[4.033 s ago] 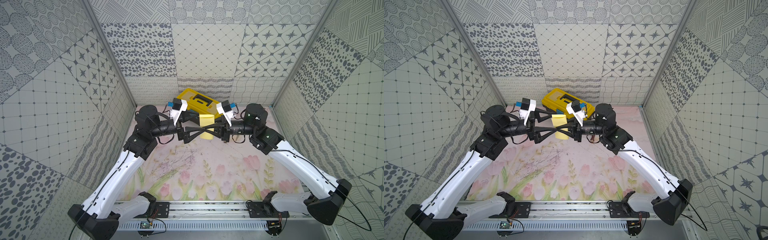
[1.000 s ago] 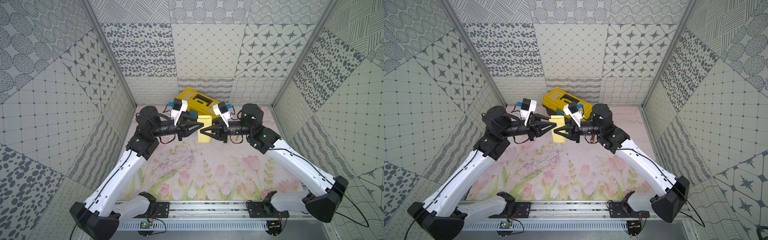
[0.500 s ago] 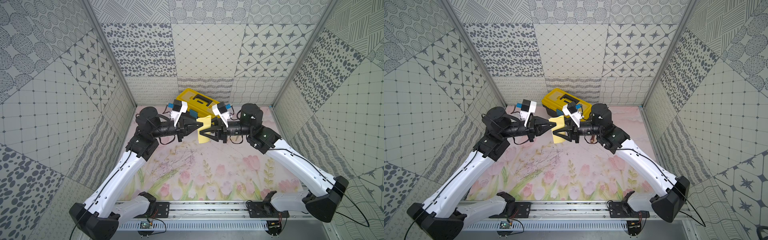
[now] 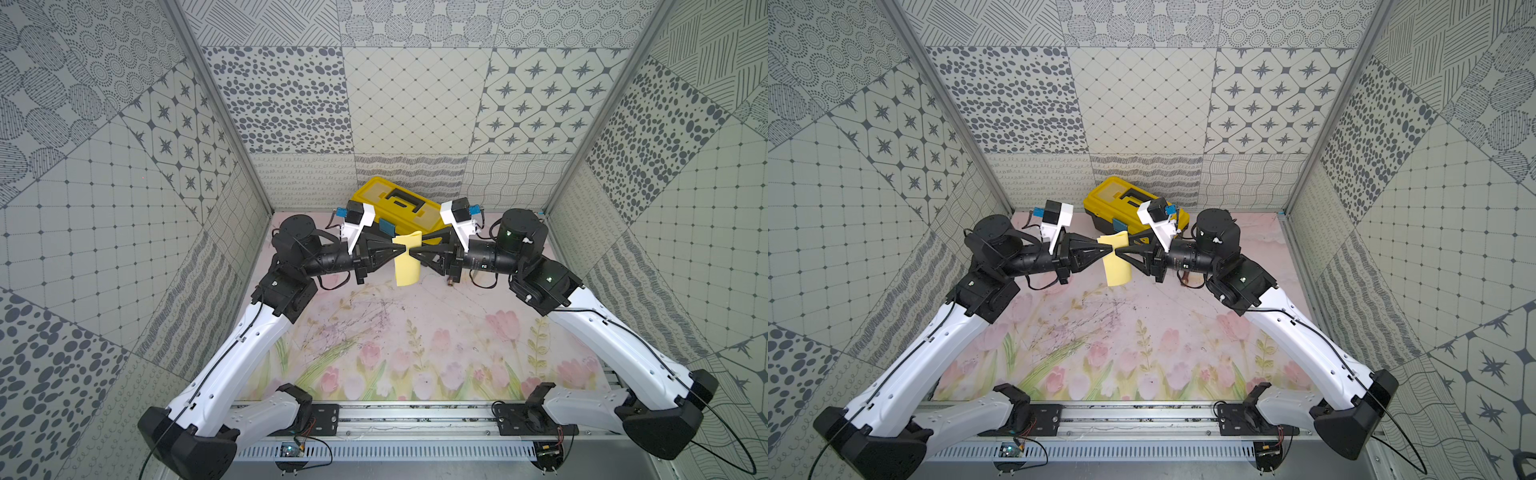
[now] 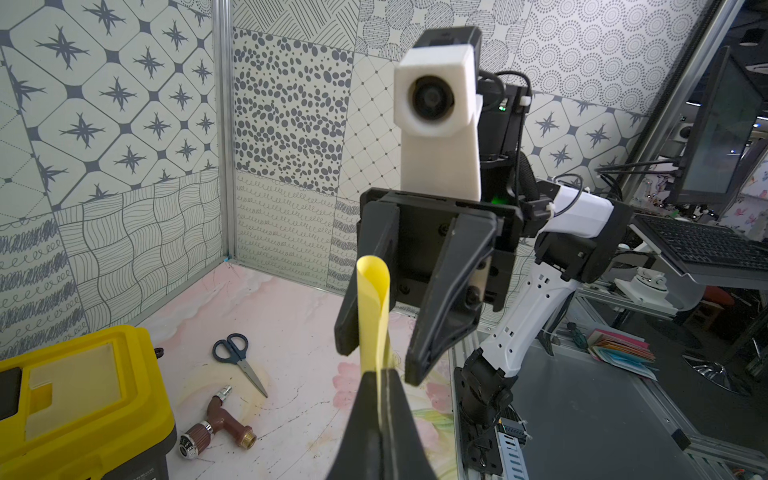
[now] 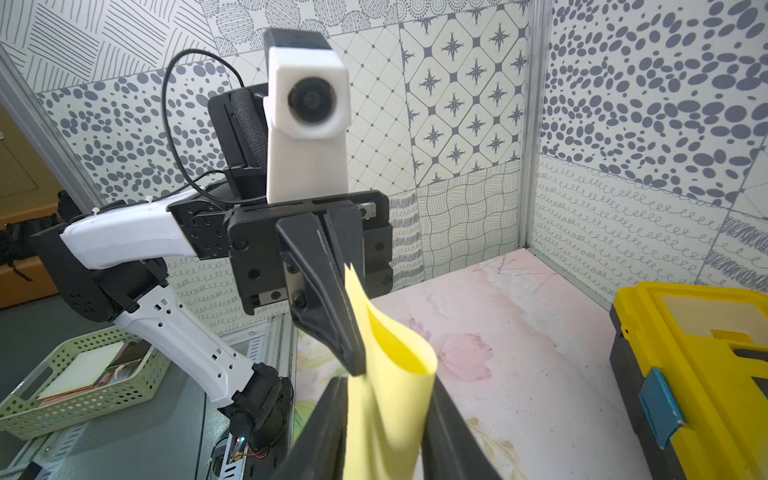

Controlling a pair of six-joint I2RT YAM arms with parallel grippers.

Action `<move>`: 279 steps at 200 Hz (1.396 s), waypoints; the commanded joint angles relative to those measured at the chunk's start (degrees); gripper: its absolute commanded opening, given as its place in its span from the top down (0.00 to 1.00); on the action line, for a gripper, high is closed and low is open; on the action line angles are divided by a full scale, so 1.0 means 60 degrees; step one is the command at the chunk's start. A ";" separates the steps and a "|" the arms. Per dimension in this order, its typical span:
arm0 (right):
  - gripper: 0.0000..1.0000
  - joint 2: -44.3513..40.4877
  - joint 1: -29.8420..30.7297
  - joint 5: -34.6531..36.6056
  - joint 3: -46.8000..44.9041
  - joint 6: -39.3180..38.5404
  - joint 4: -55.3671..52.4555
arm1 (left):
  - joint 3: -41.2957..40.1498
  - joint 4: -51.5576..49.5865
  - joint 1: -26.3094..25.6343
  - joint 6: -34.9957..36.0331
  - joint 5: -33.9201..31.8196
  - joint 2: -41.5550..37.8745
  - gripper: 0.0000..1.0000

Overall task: Fold the square paper along the opposite sides
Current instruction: Fold the paper.

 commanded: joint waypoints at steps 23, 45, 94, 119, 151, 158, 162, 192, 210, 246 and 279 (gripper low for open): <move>0.71 -0.0144 0.0045 0.0332 0.0048 -0.0073 0.0343 | -0.0001 0.0232 0.0004 0.0155 0.0086 0.0099 1.00; 0.77 -0.0141 0.0045 0.0476 0.0045 -0.0061 0.0391 | 0.0007 0.0230 -0.0001 0.0140 0.0167 0.0102 1.00; 0.84 -0.0098 0.0045 0.0530 0.0060 0.0007 0.0435 | 0.0047 0.0265 -0.0008 0.0102 0.0217 0.0137 1.00; 0.85 -0.0084 0.0045 0.0486 0.0038 0.0043 0.0464 | 0.0049 0.0326 -0.0004 0.0045 0.0255 0.0167 0.93; 0.83 -0.0053 0.0047 0.0406 0.0034 0.0073 0.0486 | 0.0063 0.0414 -0.0004 -0.0007 0.0338 0.0172 0.82; 0.83 -0.0046 0.0045 0.0384 0.0045 0.0088 0.0494 | 0.0052 0.0411 -0.0004 -0.0006 0.0344 0.0181 0.80; 0.83 -0.0041 0.0052 0.0370 0.0045 0.0101 0.0501 | 0.0056 0.0413 -0.0004 -0.0006 0.0346 0.0179 0.79; 0.82 -0.0046 0.0053 0.0332 0.0045 0.0146 0.0537 | 0.0049 0.0413 0.0004 -0.0006 0.0375 0.0225 0.74; 0.79 -0.0092 0.0057 0.0354 0.0045 0.0150 0.0565 | 0.0041 0.0372 -0.0004 0.0022 0.0396 0.0247 0.72; 0.76 -0.0131 0.0045 0.0282 0.0049 0.0175 0.0611 | 0.0005 0.0325 -0.0011 0.0089 0.0397 0.0265 0.71; 0.75 -0.0126 0.0045 0.0215 0.0045 0.0212 0.0640 | -0.0037 0.0322 -0.0006 0.0067 0.0443 0.0277 0.71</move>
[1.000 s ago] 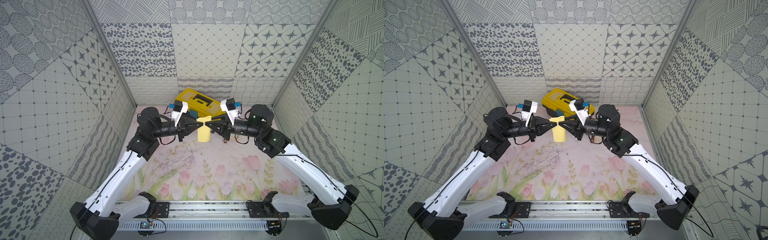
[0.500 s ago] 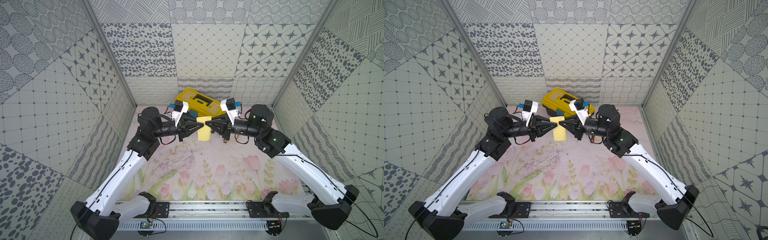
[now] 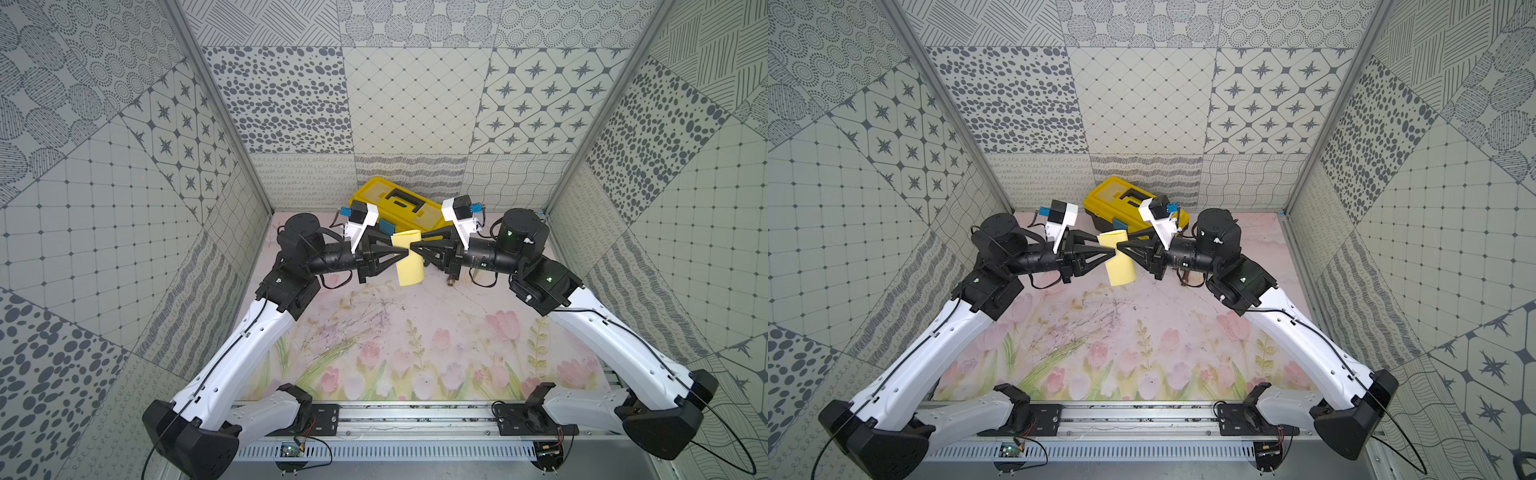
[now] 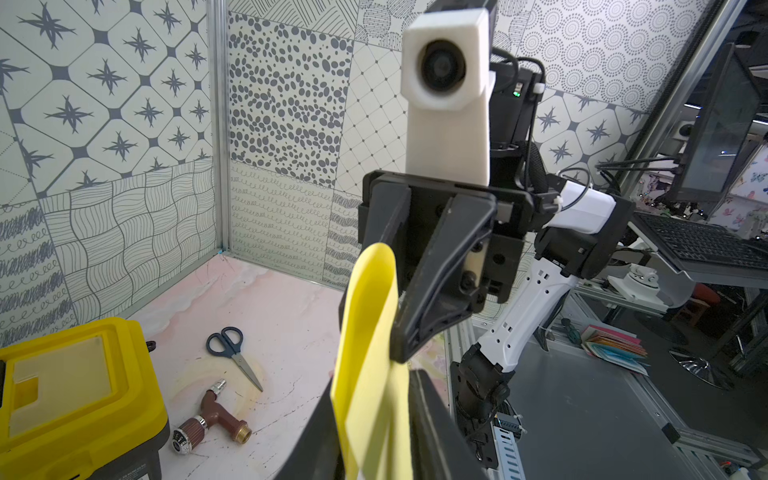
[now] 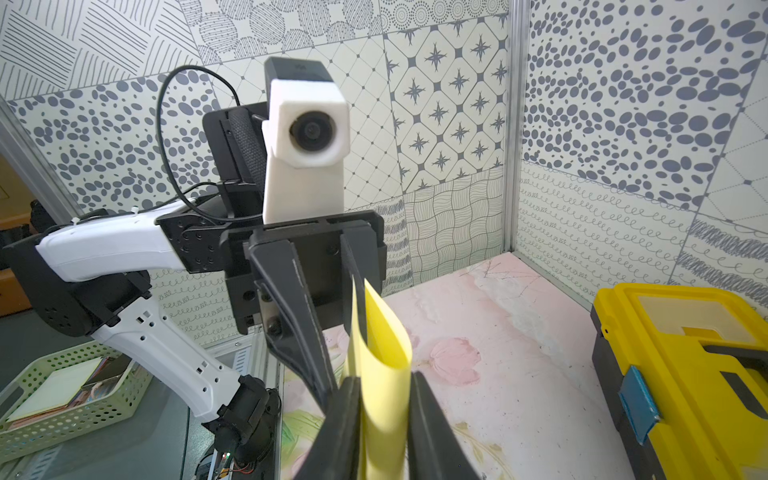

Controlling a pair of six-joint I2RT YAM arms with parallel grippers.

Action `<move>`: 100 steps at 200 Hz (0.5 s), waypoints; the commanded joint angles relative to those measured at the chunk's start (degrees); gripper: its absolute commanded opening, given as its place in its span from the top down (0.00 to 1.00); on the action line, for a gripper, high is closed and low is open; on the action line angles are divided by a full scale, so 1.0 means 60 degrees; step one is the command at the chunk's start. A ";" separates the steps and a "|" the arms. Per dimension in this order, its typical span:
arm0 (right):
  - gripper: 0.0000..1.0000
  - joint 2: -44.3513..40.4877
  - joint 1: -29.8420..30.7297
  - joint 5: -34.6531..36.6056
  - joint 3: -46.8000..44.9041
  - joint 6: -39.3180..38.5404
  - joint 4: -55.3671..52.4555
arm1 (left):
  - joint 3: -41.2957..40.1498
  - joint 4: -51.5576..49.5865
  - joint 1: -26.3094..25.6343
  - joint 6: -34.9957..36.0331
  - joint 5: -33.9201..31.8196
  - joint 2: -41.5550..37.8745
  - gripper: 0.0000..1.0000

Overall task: Fold the square paper along the opposite sides
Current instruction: Fold the paper.

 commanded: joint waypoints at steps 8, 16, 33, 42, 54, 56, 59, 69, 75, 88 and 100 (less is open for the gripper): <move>0.75 -0.0114 0.0042 -0.0164 0.0045 0.0143 0.0446 | -0.0036 0.0320 -0.0009 0.0041 0.0255 0.0034 0.71; 0.75 -0.0098 0.0044 -0.0181 0.0045 0.0164 0.0447 | -0.0022 0.0335 0.0002 0.0030 0.0256 0.0028 0.71; 0.74 -0.0069 0.0049 -0.0208 0.0045 0.0173 0.0447 | -0.0006 0.0347 -0.0014 0.0023 0.0255 0.0012 0.71; 0.74 -0.0054 0.0041 -0.0212 0.0046 0.0172 0.0447 | 0.0007 0.0352 -0.0007 0.0037 0.0248 -0.0010 0.71; 0.74 -0.0055 0.0042 -0.0226 0.0045 0.0172 0.0447 | 0.0019 0.0366 0.0002 0.0063 0.0198 -0.0027 0.74; 0.74 -0.0043 0.0052 -0.0226 0.0045 0.0172 0.0447 | 0.0022 0.0355 -0.0004 0.0066 0.0200 -0.0020 0.75; 0.74 -0.0039 0.0050 -0.0226 0.0053 0.0172 0.0447 | 0.0023 0.0363 -0.0001 0.0067 0.0192 -0.0036 0.76; 0.73 -0.0038 0.0042 -0.0237 0.0045 0.0172 0.0447 | 0.0023 0.0359 -0.0003 0.0094 0.0176 -0.0043 0.80; 0.73 -0.0038 0.0045 -0.0232 0.0045 0.0172 0.0447 | 0.0023 0.0356 -0.0005 0.0096 0.0177 -0.0054 0.82; 0.72 -0.0038 0.0041 -0.0233 0.0045 0.0172 0.0447 | 0.0029 0.0347 -0.0003 0.0103 0.0174 -0.0074 0.86; 0.72 -0.0044 0.0050 -0.0241 0.0044 0.0174 0.0447 | 0.0023 0.0351 -0.0007 0.0111 0.0152 -0.0070 0.89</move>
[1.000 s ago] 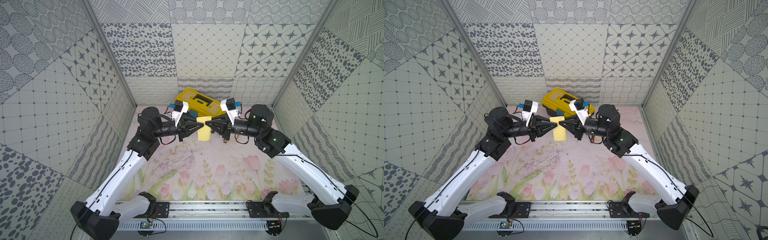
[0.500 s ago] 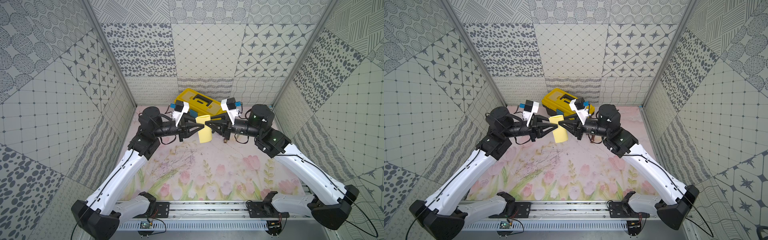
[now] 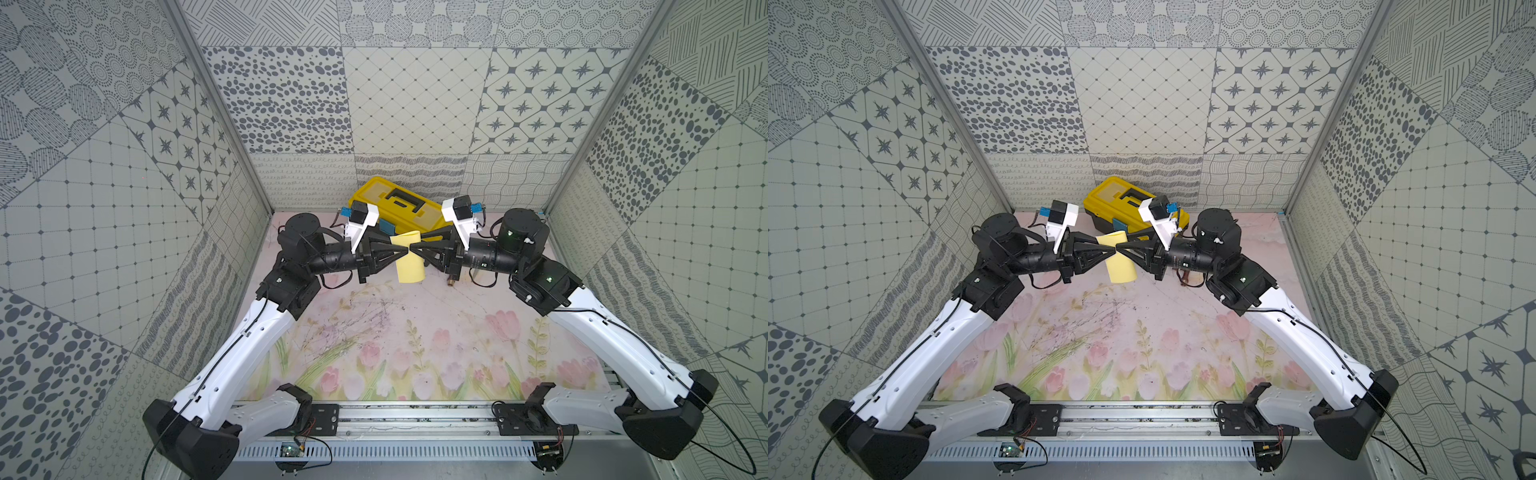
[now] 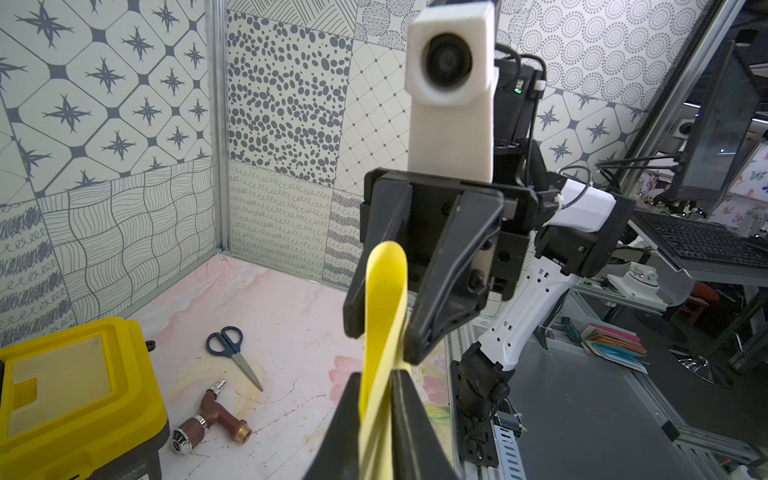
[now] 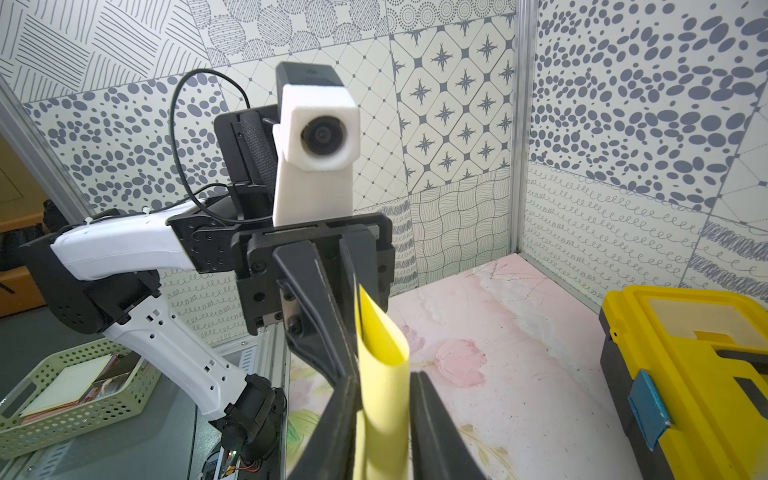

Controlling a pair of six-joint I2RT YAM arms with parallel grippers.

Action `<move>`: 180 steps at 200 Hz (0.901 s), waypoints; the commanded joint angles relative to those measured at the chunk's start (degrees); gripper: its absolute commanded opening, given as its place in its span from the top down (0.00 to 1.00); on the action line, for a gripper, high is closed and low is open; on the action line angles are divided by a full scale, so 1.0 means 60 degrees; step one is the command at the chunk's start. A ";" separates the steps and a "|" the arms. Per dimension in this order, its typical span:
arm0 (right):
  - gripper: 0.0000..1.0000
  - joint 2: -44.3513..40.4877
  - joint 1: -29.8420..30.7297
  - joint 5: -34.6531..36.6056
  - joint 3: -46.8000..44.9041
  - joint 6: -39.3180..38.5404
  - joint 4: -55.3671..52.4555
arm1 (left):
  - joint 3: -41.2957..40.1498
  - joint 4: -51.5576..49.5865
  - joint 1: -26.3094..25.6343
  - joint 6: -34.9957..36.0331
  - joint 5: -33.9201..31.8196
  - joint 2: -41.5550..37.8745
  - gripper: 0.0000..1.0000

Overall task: Fold the square paper along the opposite sides
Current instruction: Fold the paper.

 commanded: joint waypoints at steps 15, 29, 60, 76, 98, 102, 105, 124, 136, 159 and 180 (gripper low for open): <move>0.69 -0.0038 0.0053 -0.0073 0.0042 0.0096 0.0436 | 0.0034 0.0343 -0.0007 0.0111 0.0133 -0.0070 0.91; 0.63 -0.0046 0.0043 -0.0088 0.0031 0.0093 0.0436 | 0.0034 0.0338 -0.0002 0.0111 0.0133 -0.0080 0.92; 0.51 -0.0124 0.0041 -0.0103 -0.0151 0.0019 0.0436 | 0.0048 0.0389 0.0002 0.0098 0.0008 -0.0161 0.95; 0.49 -0.0156 0.0042 -0.0063 -0.0340 0.0008 0.0440 | 0.0049 0.0455 -0.0003 0.0056 -0.0067 -0.0225 0.96; 0.48 -0.0142 0.0041 -0.0055 -0.0482 -0.0039 0.0318 | 0.0063 0.0559 0.0003 0.0009 -0.0093 -0.0338 0.95; 0.48 -0.0128 0.0042 -0.0066 -0.0482 -0.0043 0.0281 | 0.0063 0.0581 -0.0003 -0.0008 -0.0103 -0.0342 0.94; 0.48 -0.0127 0.0041 -0.0073 -0.0482 -0.0036 0.0256 | 0.0063 0.0599 0.0003 -0.0018 -0.0124 -0.0354 0.94; 0.48 -0.0097 0.0041 -0.0186 -0.0482 -0.0072 0.0137 | 0.0078 0.0610 0.0003 -0.0028 -0.0374 -0.0384 0.93; 0.48 -0.0101 0.0052 -0.0247 -0.0482 -0.0073 0.0101 | 0.0092 0.0613 -0.0002 -0.0049 -0.0592 -0.0373 0.92; 0.51 -0.0112 0.0058 -0.0195 -0.0482 -0.0095 0.0059 | 0.0093 0.0620 -0.0007 -0.0116 -0.0943 -0.0373 0.91; 0.52 -0.0086 0.0056 -0.0078 -0.0482 -0.0141 -0.0001 | 0.0104 0.0682 0.0002 -0.0218 -0.1264 -0.0373 0.91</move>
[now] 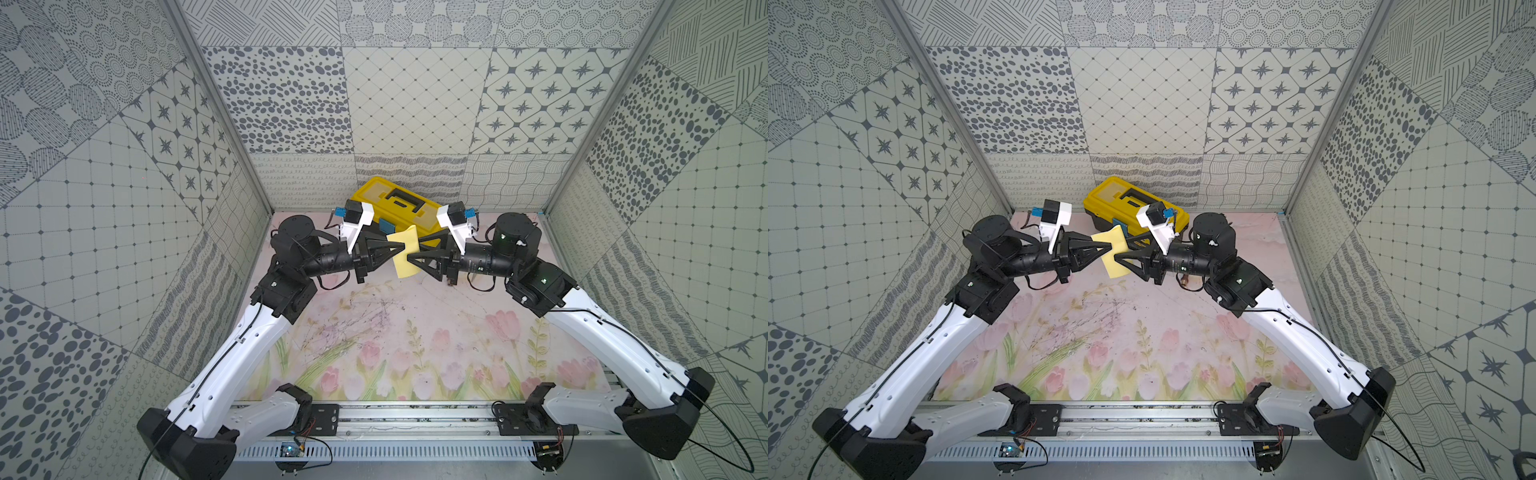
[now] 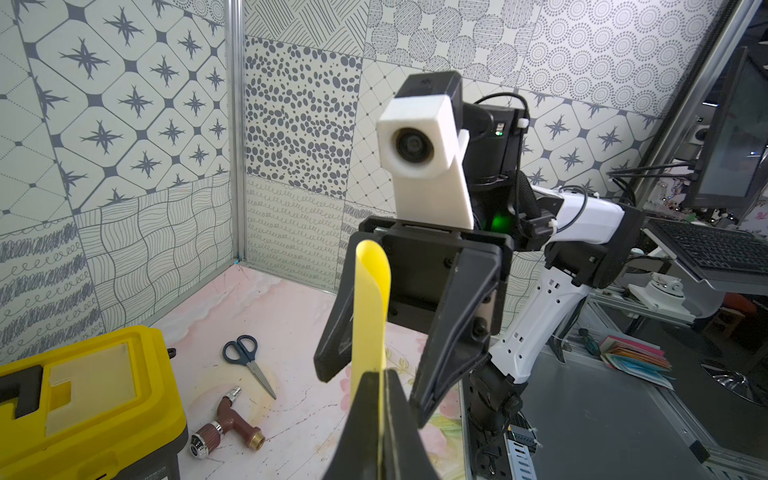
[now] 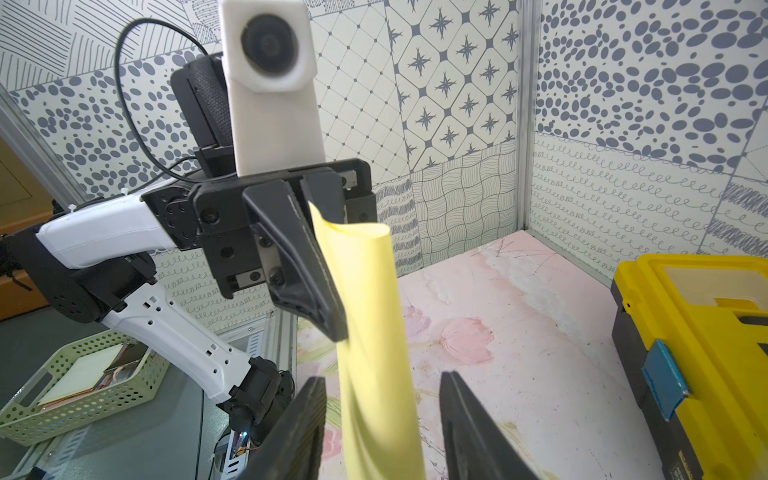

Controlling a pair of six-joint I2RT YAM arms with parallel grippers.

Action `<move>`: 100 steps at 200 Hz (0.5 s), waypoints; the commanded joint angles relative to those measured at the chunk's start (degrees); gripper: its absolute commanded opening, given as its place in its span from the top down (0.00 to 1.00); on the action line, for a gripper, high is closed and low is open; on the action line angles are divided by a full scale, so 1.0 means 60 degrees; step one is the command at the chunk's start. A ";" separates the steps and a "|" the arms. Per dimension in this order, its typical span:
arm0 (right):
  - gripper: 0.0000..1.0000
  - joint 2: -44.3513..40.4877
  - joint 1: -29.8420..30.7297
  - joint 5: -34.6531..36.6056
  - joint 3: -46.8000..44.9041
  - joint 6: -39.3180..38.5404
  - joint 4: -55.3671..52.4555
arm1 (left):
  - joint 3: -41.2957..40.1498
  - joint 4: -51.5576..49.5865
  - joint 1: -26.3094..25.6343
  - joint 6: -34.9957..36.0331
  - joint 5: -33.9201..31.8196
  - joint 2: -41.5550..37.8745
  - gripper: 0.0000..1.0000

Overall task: Fold the square paper along the opposite sides
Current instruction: Fold the paper.

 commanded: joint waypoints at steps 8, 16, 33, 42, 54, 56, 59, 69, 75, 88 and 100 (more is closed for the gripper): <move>0.53 -0.0069 0.0052 0.0046 -0.0045 -0.0178 0.0110 | 0.0107 0.0630 -0.0009 -0.0235 -0.0755 -0.0067 0.91; 0.53 -0.0039 0.0058 0.0087 -0.0045 -0.0181 0.0110 | 0.0107 0.0658 -0.0003 -0.0272 -0.0768 -0.0063 0.91; 0.53 0.0041 0.0067 0.0149 -0.0030 -0.0161 0.0101 | 0.0107 0.0708 0.0005 -0.0339 -0.0812 -0.0067 0.91; 0.54 0.0064 0.0067 0.0181 -0.0008 -0.0166 0.0095 | 0.0093 0.0746 -0.0018 -0.0384 -0.0823 -0.0064 0.91; 0.54 0.0111 0.0067 0.0197 0.0013 -0.0168 0.0095 | 0.0093 0.0773 -0.0004 -0.0431 -0.0804 -0.0064 0.91; 0.54 0.0120 0.0067 0.0197 0.0013 -0.0168 0.0095 | 0.0093 0.0773 -0.0009 -0.0428 -0.0801 -0.0063 0.91; 0.54 0.0133 0.0067 0.0197 0.0021 -0.0166 0.0095 | 0.0093 0.0777 -0.0016 -0.0439 -0.0800 -0.0067 0.91; 0.54 0.0150 0.0069 0.0212 0.0049 -0.0162 0.0095 | 0.0093 0.0795 -0.0015 -0.0455 -0.0778 -0.0051 0.90; 0.55 0.0155 0.0067 0.0223 0.0051 -0.0159 0.0096 | 0.0093 0.0815 -0.0004 -0.0468 -0.0775 -0.0056 0.90; 0.54 0.0188 0.0068 0.0241 0.0057 -0.0183 0.0095 | 0.0080 0.0837 -0.0010 -0.0511 -0.0769 -0.0050 0.90; 0.54 0.0210 0.0067 0.0278 0.0058 -0.0196 0.0095 | 0.0078 0.0863 -0.0011 -0.0543 -0.0719 -0.0038 0.90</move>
